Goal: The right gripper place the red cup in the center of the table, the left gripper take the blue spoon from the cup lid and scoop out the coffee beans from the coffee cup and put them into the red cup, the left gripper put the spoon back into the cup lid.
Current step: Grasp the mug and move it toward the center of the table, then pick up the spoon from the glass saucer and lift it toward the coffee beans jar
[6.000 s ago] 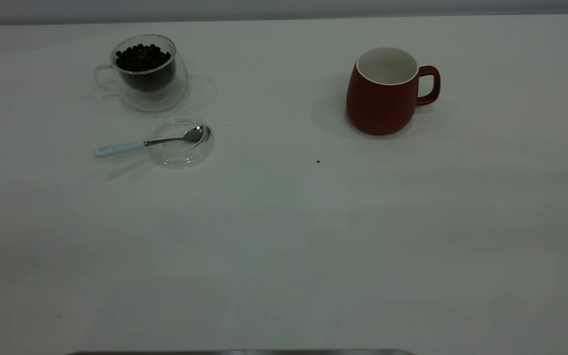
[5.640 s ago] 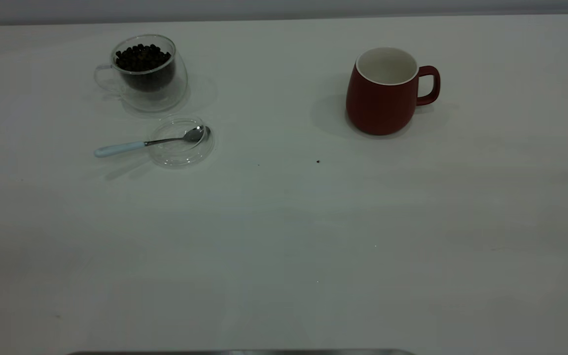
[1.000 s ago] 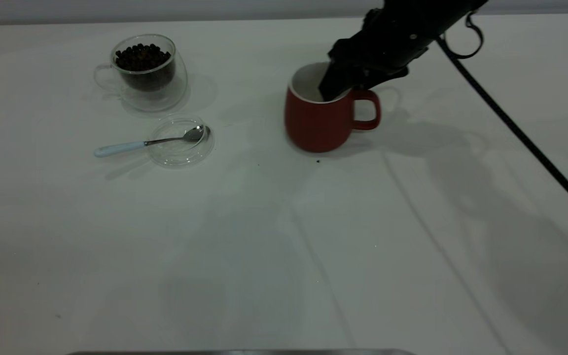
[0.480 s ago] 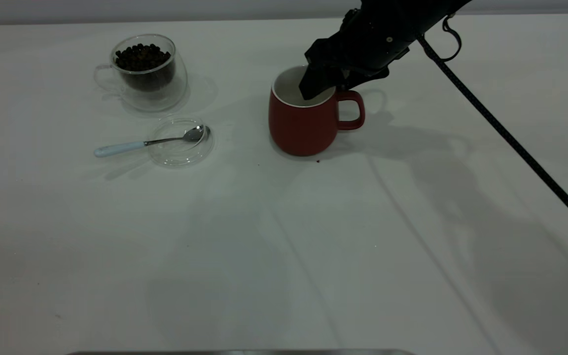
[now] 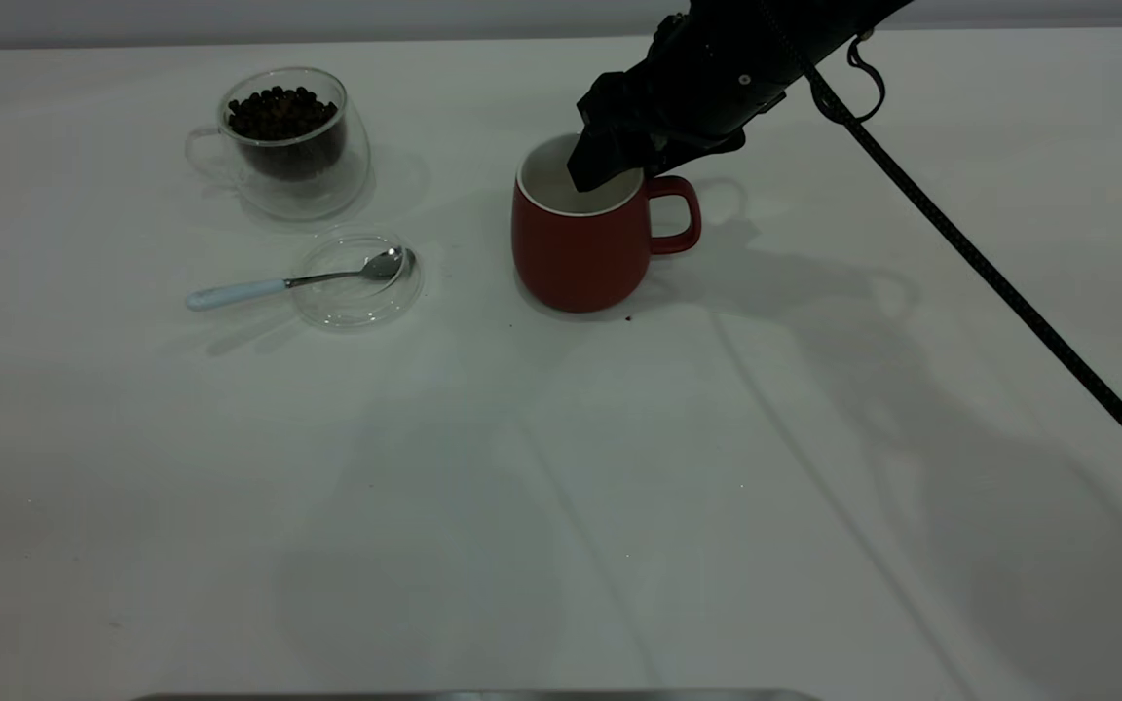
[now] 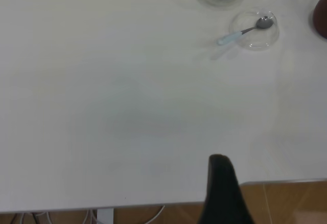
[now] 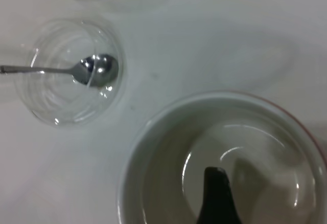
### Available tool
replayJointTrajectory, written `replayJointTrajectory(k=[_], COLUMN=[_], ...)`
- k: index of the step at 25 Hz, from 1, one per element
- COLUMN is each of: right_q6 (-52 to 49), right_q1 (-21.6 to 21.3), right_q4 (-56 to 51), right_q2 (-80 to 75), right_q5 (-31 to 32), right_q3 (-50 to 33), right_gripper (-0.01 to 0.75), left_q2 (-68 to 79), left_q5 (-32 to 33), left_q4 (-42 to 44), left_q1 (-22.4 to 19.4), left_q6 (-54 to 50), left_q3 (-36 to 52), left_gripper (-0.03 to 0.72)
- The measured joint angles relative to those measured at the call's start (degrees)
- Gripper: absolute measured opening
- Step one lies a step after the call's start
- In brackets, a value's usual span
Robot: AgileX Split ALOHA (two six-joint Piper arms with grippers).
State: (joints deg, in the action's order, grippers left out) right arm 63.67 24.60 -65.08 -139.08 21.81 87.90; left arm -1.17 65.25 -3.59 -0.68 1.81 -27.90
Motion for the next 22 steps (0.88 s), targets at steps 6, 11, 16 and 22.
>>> replayJointTrajectory(k=[6,11,16,22], right_q6=[0.0,-0.1,-11.0,-28.4], right_q1=[-0.1,-0.1,-0.1,0.0], right_q4=[5.1,9.5,18.7,30.3], right_q2=[3.5,9.0,19.0,34.2], right_q5=[-1.0,-2.6,12.1,37.2], right_q3=[0.0,-0.1,-0.5,-4.1], right_gripper=[0.573,0.573,0.573,0.573], left_q2=[0.0,0.0,0.0,0.0], left_q5=[0.0,0.0,0.0,0.0], left_q4=[0.0,0.0,0.0,0.0], left_q1=[0.0,0.0,0.0,0.0], left_q6=[0.0,0.0,0.0,0.0], left_q3=[0.0,0.0,0.0,0.0], left_gripper=[0.556,0.556,0.556,0.556])
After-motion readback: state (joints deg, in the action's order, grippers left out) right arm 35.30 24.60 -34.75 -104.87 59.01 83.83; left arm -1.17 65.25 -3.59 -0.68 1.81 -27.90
